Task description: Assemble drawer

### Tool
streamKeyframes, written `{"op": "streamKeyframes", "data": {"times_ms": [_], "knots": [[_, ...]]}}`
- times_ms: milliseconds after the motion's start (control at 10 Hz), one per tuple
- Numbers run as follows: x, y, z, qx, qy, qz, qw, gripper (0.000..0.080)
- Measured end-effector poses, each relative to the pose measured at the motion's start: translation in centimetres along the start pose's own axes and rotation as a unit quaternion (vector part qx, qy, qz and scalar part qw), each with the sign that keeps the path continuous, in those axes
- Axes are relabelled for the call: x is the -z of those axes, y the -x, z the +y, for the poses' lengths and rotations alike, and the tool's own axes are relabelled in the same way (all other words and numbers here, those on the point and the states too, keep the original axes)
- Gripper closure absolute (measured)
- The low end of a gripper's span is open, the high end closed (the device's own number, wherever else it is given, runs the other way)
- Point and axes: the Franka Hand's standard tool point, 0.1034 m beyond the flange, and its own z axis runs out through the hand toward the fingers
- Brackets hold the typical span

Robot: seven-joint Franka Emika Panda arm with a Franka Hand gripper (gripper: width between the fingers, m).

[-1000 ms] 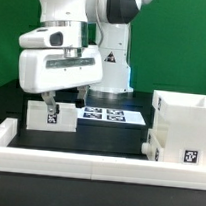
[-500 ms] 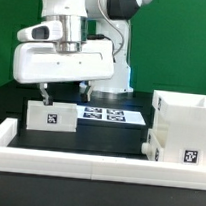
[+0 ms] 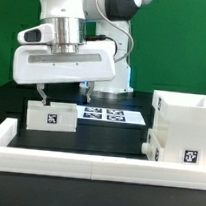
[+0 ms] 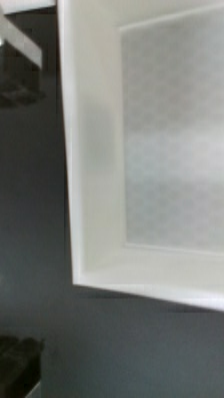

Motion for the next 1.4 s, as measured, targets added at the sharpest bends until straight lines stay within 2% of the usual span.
{"op": "streamKeyframes", "data": {"times_ms": [100,400,700,1100,1400], "knots": [[0.0,0.2,0.0,0.002,0.001,0.0,1.0,0.015],[-0.7,3.2,-0.2,-0.009,0.011,-0.003,1.0,0.015],[-1.6,4.9,-1.0,-0.006,0.02,0.003,1.0,0.015],[-3.6,5.9,-1.3,0.013,0.027,0.011,0.999,0.015],[-4.5,6.2,-1.4,0.015,0.03,0.017,0.999,0.015]]}}
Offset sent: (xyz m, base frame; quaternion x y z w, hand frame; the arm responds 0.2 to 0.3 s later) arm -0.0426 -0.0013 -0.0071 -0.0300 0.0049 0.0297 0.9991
